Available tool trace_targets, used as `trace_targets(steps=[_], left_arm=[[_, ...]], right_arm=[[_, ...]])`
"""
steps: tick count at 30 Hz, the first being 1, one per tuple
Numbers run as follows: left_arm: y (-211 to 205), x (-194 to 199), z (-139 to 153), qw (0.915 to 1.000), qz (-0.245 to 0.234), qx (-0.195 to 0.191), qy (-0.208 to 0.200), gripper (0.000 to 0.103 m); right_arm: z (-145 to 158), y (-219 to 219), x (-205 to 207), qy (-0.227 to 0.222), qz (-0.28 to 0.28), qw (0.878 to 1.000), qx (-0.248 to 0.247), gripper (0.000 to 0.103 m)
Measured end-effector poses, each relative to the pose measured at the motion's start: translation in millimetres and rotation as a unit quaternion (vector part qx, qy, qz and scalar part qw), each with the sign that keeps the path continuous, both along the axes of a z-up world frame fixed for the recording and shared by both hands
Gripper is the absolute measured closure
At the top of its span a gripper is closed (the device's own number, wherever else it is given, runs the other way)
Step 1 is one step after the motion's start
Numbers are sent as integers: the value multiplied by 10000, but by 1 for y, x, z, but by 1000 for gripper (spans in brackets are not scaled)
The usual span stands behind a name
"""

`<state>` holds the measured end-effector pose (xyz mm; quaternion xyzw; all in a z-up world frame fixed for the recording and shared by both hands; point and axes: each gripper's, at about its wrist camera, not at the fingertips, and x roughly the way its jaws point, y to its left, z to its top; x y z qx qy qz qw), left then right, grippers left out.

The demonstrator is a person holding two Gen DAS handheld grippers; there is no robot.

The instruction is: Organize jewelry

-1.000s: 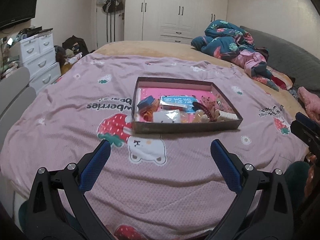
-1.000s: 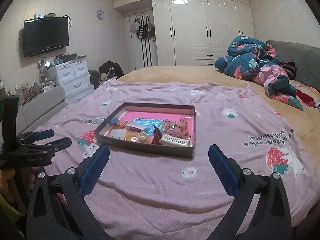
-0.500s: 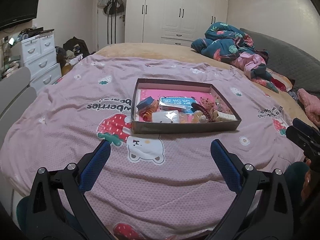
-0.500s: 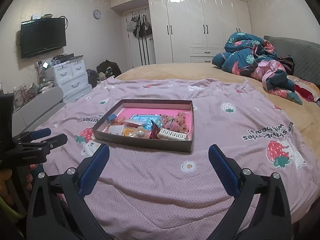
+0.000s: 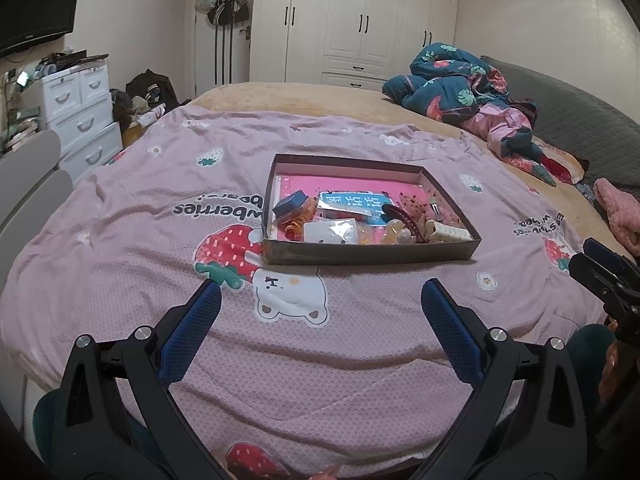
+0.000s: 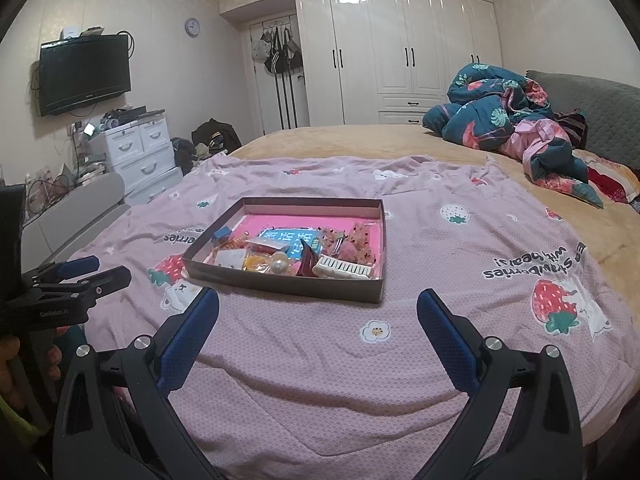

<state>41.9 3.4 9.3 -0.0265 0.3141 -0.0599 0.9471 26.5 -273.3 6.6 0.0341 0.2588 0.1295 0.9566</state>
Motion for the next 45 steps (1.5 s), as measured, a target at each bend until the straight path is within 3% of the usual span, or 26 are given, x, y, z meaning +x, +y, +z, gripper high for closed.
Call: trace_targets(steps=[45], left_arm=[[-3,-3,3,10000,-48,65,-32,9]], right_arm=[[-3,0,-1,28,3,10000,-15,4]])
